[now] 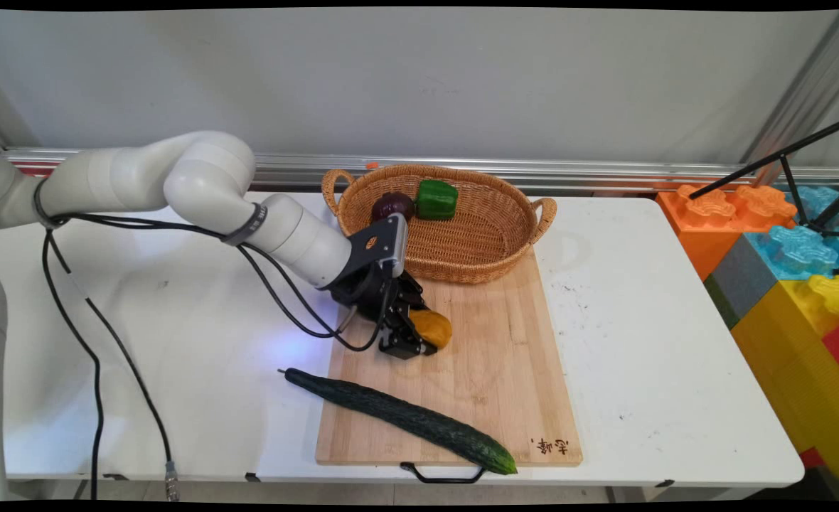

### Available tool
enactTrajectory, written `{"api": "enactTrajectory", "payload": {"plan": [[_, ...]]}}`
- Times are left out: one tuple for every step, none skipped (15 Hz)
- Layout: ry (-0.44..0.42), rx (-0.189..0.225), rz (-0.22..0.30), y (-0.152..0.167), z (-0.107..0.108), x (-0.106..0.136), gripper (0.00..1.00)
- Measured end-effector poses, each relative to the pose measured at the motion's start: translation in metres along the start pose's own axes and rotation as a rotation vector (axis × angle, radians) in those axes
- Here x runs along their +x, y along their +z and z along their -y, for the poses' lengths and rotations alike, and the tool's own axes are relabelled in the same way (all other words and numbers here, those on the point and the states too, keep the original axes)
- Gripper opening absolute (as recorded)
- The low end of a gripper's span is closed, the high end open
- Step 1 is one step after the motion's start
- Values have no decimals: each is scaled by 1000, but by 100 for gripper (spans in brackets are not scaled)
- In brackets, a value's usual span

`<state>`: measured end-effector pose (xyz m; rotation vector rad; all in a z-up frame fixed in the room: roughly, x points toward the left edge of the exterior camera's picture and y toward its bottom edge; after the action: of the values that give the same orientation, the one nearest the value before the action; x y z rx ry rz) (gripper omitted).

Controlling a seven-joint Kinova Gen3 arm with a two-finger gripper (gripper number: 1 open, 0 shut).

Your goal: Place the picked object in the vegetable basket

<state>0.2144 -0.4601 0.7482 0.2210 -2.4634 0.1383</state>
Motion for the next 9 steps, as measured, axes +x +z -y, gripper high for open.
{"api": "enactTrajectory", "payload": {"plan": [[-10,-5,-4,-4,1,4,0],[-23,-13,-13,-9,1,9,0],[-41,-20,-32,-16,3,17,0],[-54,-23,-47,-21,5,24,0],[-66,-25,-63,-25,7,31,0],[-80,-21,-84,-30,11,41,0],[-87,-14,-99,-33,15,48,0],[-99,11,-119,-37,24,59,0],[-110,39,-133,-39,32,67,0]]}}
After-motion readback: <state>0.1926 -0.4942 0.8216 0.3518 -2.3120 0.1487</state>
